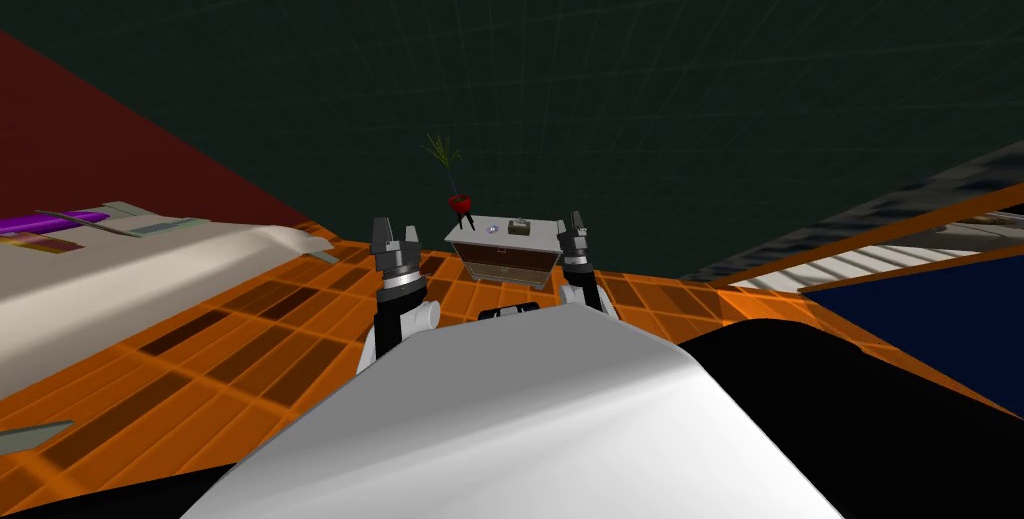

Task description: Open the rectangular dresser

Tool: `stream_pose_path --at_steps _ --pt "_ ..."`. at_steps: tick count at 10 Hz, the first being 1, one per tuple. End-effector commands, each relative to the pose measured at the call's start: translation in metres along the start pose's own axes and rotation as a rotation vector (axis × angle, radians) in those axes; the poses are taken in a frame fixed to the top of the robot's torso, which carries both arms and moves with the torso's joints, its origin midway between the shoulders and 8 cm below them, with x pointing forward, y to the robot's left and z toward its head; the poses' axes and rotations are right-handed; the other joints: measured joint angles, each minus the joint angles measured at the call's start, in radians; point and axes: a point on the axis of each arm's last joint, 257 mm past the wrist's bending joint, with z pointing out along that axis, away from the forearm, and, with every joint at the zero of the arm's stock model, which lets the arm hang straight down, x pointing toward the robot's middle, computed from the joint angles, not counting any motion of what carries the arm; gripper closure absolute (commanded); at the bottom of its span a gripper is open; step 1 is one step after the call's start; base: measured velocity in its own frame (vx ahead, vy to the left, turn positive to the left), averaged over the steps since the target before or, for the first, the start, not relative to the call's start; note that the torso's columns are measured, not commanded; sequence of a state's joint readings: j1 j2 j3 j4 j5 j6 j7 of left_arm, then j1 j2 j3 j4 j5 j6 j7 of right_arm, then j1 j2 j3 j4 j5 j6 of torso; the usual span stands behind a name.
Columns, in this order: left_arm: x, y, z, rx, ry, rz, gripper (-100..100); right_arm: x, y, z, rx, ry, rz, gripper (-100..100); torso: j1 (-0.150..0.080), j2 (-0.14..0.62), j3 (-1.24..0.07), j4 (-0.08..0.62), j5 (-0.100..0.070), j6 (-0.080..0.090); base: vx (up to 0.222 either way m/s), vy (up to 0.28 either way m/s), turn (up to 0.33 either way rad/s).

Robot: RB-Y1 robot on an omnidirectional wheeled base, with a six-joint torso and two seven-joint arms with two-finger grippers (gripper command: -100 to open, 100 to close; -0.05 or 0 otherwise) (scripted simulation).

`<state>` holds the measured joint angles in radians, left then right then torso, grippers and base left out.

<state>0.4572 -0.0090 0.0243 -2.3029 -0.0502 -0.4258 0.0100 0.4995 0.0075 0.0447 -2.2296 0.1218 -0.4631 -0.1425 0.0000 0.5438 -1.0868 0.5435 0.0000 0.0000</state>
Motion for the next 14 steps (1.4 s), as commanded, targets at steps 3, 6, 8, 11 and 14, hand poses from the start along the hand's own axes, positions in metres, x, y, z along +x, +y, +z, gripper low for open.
stream_pose_path --at_steps 3,6,8,11,14 --pt "0.0 0.0 0.0 -0.001 0.0 0.0 0 0.012 -0.02 -0.004 0.057 0.066 -0.048 -100 0.0 0.181 -0.364 0.181 0.0 0.0 0.008 0.011 0.004" --pt "0.0 0.0 0.0 -0.001 0.0 0.0 0 0.028 -0.066 -0.015 0.181 0.152 -0.131 -100 0.001 0.193 -0.39 0.194 0.0 0.0 0.03 0.047 0.009" --pt "0.0 0.0 0.0 -0.001 0.0 0.0 0 0.034 -0.085 -0.021 0.233 0.182 -0.171 -100 0.001 0.194 -0.389 0.194 0.0 0.0 0.034 0.055 0.007" --pt "0.0 0.0 0.0 -0.001 0.0 0.0 0 0.044 -0.127 -0.038 0.348 0.236 -0.25 -100 -0.001 0.195 -0.389 0.195 0.0 0.0 0.023 0.033 0.008" --pt "0.0 0.0 0.0 -0.001 0.0 0.0 0 0.052 -0.171 -0.061 0.469 0.29 -0.337 -100 0.001 0.194 -0.39 0.194 0.0 0.0 0.037 0.058 0.011"
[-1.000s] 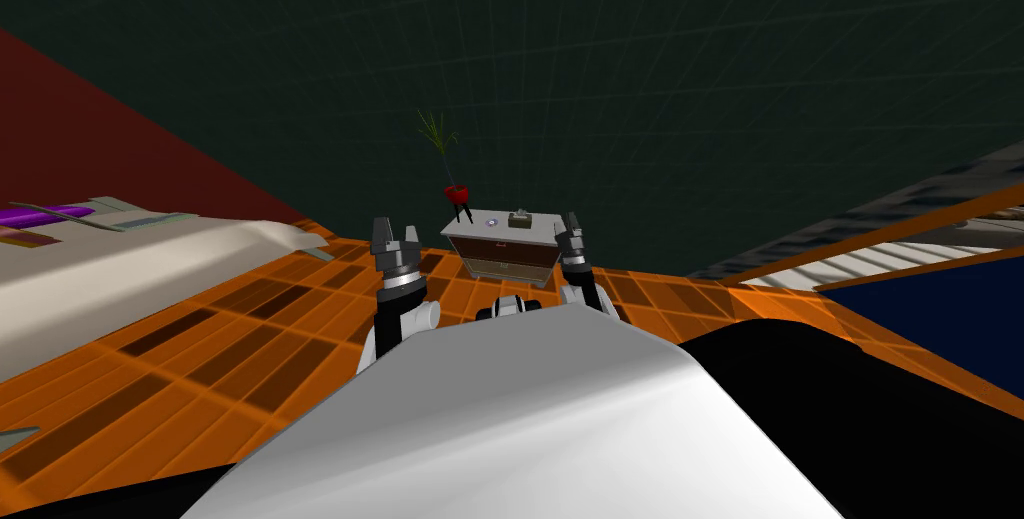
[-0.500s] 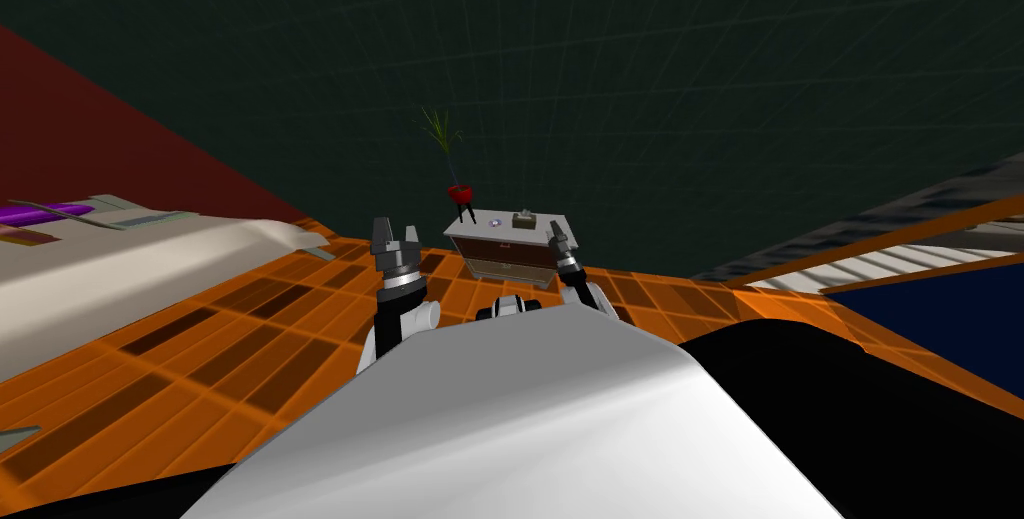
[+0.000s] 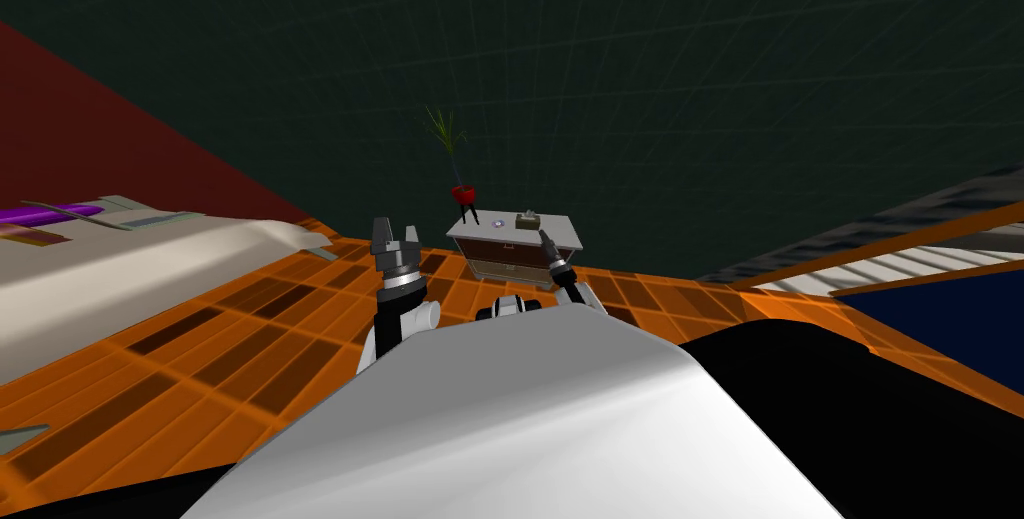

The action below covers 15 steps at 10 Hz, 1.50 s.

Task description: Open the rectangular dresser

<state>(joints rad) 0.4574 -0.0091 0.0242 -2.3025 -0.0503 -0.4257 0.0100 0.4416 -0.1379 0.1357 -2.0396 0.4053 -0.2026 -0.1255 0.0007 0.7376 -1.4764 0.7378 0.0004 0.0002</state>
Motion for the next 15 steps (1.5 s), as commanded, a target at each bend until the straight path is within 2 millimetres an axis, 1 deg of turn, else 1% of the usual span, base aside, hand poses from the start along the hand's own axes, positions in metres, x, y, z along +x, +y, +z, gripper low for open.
stream_pose_path --at_steps 1,2,3,4,5,6,7,8,9,10,11,12,13,14,15 --pt "0.0 0.0 0.0 0.0 0.0 0.0 0 0.011 -0.029 -0.004 0.081 0.034 -0.064 -100 -0.001 0.0 0.0 0.0 -0.001 0.0 0.031 0.04 0.005" --pt "0.0 0.0 0.0 0.0 0.0 0.0 0 0.022 -0.051 -0.006 0.143 0.059 -0.096 -100 -0.002 0.001 0.001 0.0 -0.001 0.0 0.028 0.054 0.012" --pt "0.0 0.0 0.0 0.0 0.0 0.0 0 0.022 -0.053 -0.006 0.148 0.061 -0.115 -100 -0.001 0.001 0.001 0.0 0.0 0.0 0.026 0.045 0.005" --pt "0.0 0.0 0.0 0.0 0.0 0.0 0 0.032 -0.077 -0.01 0.216 0.084 -0.144 -100 -0.001 0.001 0.001 0.0 0.0 0.0 0.037 0.051 0.014" --pt "0.0 0.0 0.0 0.0 0.0 0.0 0 0.033 -0.077 -0.01 0.215 0.088 -0.17 -100 0.0 0.0 0.0 0.0 0.0 0.0 0.032 0.049 0.007" --pt "0.0 0.0 0.0 0.0 0.0 0.0 0 0.043 -0.099 -0.015 0.275 0.113 -0.203 -100 -0.001 0.0 0.0 0.0 0.0 0.0 0.03 0.054 0.012" --pt "0.0 0.0 0.0 0.0 0.0 0.0 0 0.042 -0.101 -0.016 0.283 0.114 -0.229 -100 -0.001 0.0 0.0 0.0 0.0 0.0 0.028 0.042 0.005" --pt "0.0 0.0 0.0 0.0 0.0 0.0 0 0.052 -0.121 -0.022 0.335 0.141 -0.265 -100 -0.001 0.001 0.0 0.0 0.0 0.0 0.038 0.051 0.011" --pt "0.0 0.0 0.0 0.0 0.0 0.0 0 0.05 -0.125 -0.023 0.35 0.14 -0.291 -100 -0.001 0.0 0.0 0.0 0.0 0.0 0.035 0.047 0.005" --pt "0.0 0.0 0.0 0.0 0.0 0.0 0 0.059 -0.141 -0.028 0.391 0.165 -0.328 -100 -0.001 0.0 0.0 0.0 0.0 0.0 0.043 0.057 0.017" --pt "0.0 0.0 0.0 0.0 0.0 0.0 0 0.056 -0.148 -0.031 0.416 0.165 -0.359 -100 0.0 0.0 0.0 0.0 0.0 0.0 0.036 0.046 0.008" --pt "0.0 0.0 0.0 0.0 0.0 0.0 0 0.066 -0.166 -0.039 0.458 0.195 -0.399 -100 -0.001 0.0 0.0 0.0 0.0 0.0 0.035 0.056 0.015" --pt "0.0 0.0 0.0 0.0 0.0 0.0 0 0.061 -0.171 -0.041 0.481 0.189 -0.427 -100 -0.001 0.001 0.001 0.0 0.0 0.0 0.034 0.05 0.004" --pt "0.0 0.0 0.0 0.0 0.0 0.0 0 0.066 -0.184 -0.047 0.522 0.206 -0.465 -100 -0.001 0.001 0.001 0.0 0.0 0.0 0.042 0.058 0.012" --pt "0.0 0.0 0.0 0.0 0.0 0.0 0 0.065 -0.193 -0.052 0.543 0.211 -0.501 -100 0.0 0.0 0.0 0.0 0.0 0.0 0.033 0.052 0.007"
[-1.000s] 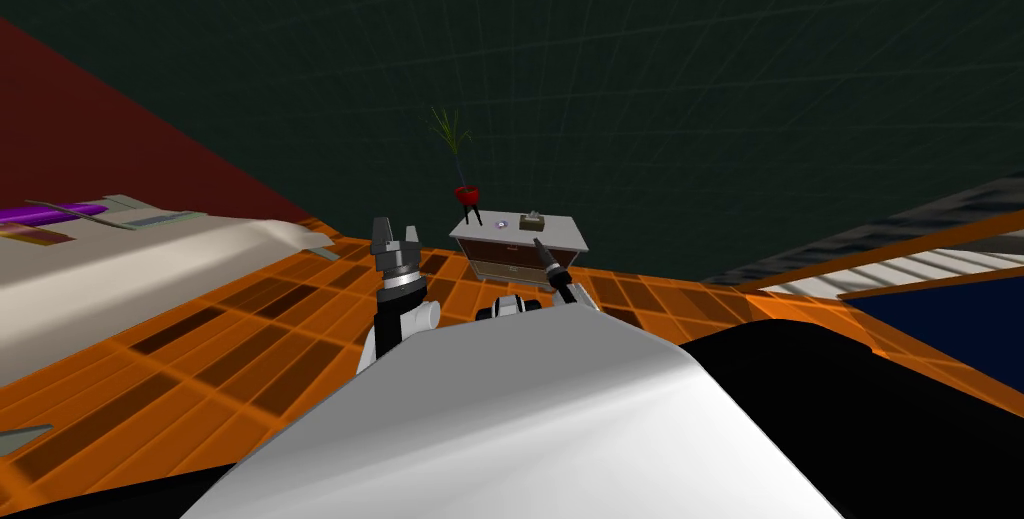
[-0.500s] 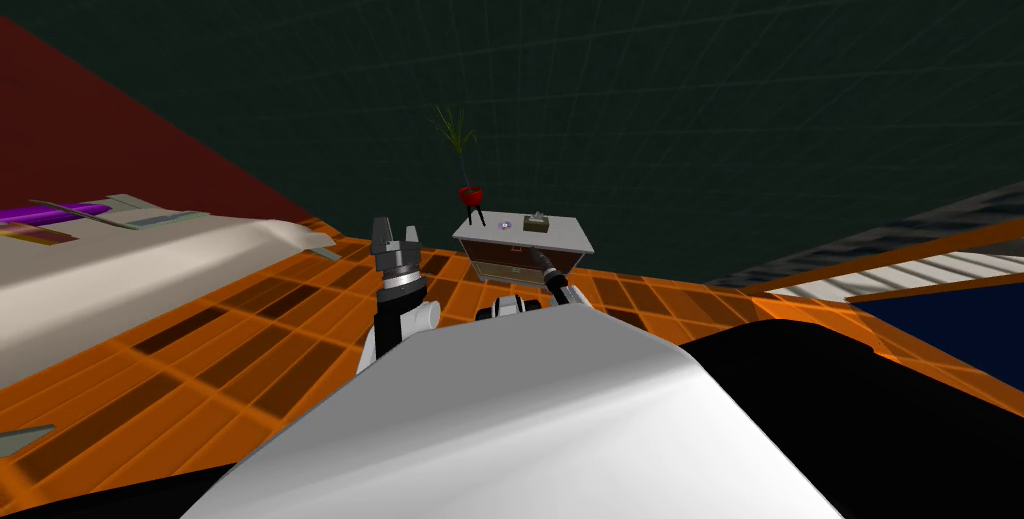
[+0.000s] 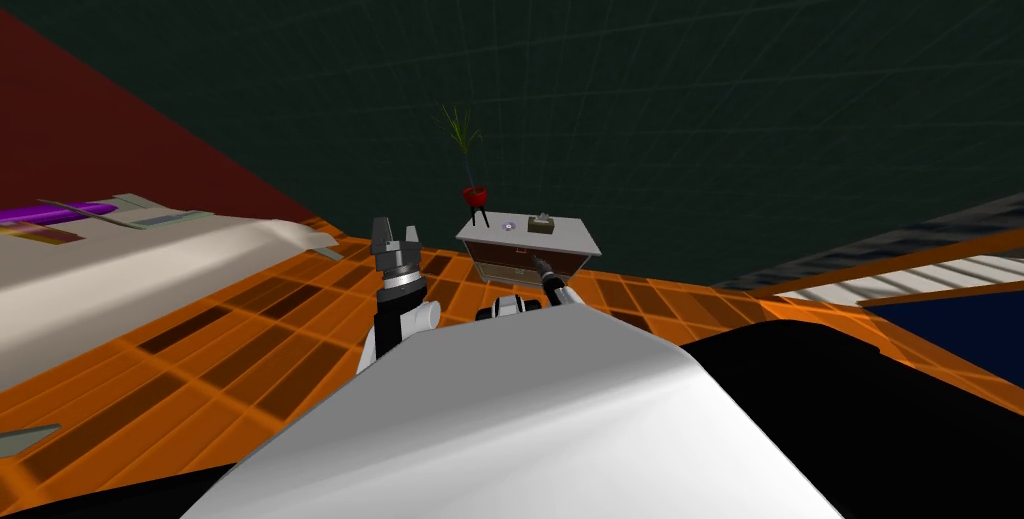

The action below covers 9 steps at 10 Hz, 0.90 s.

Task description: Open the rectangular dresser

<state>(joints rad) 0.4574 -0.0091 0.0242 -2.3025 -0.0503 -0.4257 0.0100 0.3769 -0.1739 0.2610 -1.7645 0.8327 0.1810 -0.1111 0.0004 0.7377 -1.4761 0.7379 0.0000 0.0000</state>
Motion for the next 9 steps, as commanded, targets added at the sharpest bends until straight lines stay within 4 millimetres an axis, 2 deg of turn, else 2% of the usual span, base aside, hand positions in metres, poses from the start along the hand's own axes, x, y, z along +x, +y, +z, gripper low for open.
stream_pose_path --at_steps 1,3,4,5,6,7,8,9 --pt "0.0 0.0 0.0 0.0 0.0 0.0 0 0.022 -0.026 0.003 0.085 0.032 -0.102 -100 0.0 0.0 0.0 0.0 0.0 0.0 0.045 0.063 0.019" --pt "0.0 0.0 0.0 0.0 0.0 0.0 0 0.02 -0.034 0.002 0.113 0.024 -0.139 -100 -0.001 0.0 0.0 0.0 0.0 0.0 0.027 0.038 0.001" --pt "0.0 0.0 0.0 0.0 0.0 0.0 0 0.032 -0.048 0.002 0.148 0.045 -0.208 -100 -0.002 0.002 0.001 0.0 0.0 0.0 0.019 0.039 0.014" --pt "0.0 0.0 0.0 0.0 0.0 0.0 0 0.029 -0.054 0.001 0.173 0.037 -0.219 -100 -0.001 0.001 0.001 0.0 0.0 0.0 0.024 0.04 0.008" --pt "0.0 0.0 0.0 0.0 0.0 0.0 0 0.042 -0.065 0.001 0.202 0.058 -0.281 -100 0.0 0.0 0.0 0.0 0.0 0.0 0.042 0.054 0.018" --pt "0.0 0.0 0.0 0.0 0.0 0.0 0 0.038 -0.072 0.0 0.227 0.048 -0.303 -100 0.001 -0.001 -0.001 0.0 0.0 0.0 0.04 0.053 0.007" --pt "0.0 0.0 0.0 0.0 0.0 0.0 0 0.047 -0.082 -0.001 0.257 0.064 -0.349 -100 0.0 0.0 -0.001 0.0 0.0 0.0 0.045 0.061 0.011" --pt "0.0 0.0 0.0 0.0 0.0 0.0 0 0.044 -0.092 -0.004 0.292 0.057 -0.373 -100 0.0 0.0 0.0 0.0 0.0 0.0 0.036 0.049 0.006"
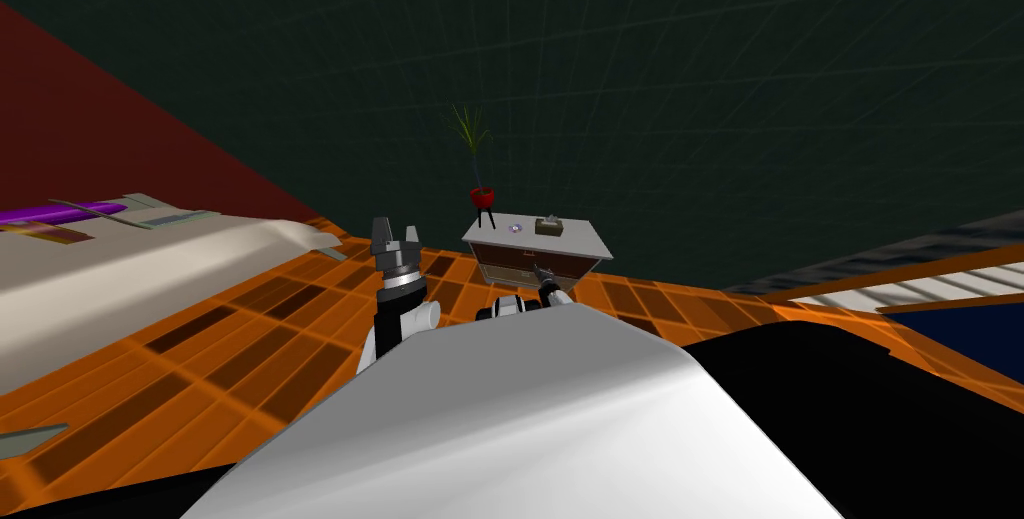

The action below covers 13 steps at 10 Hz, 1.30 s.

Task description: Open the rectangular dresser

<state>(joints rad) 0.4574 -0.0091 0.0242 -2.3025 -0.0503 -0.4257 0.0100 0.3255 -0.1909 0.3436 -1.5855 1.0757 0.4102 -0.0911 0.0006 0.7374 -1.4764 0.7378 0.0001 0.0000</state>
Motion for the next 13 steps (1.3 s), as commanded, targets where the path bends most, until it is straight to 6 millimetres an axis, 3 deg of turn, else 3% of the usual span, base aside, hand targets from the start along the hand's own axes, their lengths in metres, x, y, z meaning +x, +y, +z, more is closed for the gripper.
stream_pose_path --at_steps 1,2,8,13 --pt "0.0 0.0 0.0 0.0 0.0 0.0 0 0.006 -0.016 0.001 0.059 -0.005 -0.066 -100 -0.001 0.001 0.0 0.0 0.0 0.0 0.017 0.023 0.0" --pt "0.0 0.0 0.0 0.0 0.0 0.0 0 0.018 -0.026 0.002 0.098 0.009 -0.123 -100 -0.002 0.002 0.001 0.001 -0.001 0.0 0.028 0.042 0.015" --pt "0.0 0.0 0.0 0.0 0.0 0.0 0 0.034 -0.067 -0.001 0.24 -0.01 -0.402 -100 -0.001 0.001 0.0 0.0 0.0 0.0 0.038 0.054 0.011" --pt "0.0 0.0 0.0 0.0 0.0 0.0 0 0.026 -0.093 -0.008 0.347 -0.067 -0.599 -100 0.0 0.001 0.0 0.0 0.0 0.0 0.036 0.05 0.009"
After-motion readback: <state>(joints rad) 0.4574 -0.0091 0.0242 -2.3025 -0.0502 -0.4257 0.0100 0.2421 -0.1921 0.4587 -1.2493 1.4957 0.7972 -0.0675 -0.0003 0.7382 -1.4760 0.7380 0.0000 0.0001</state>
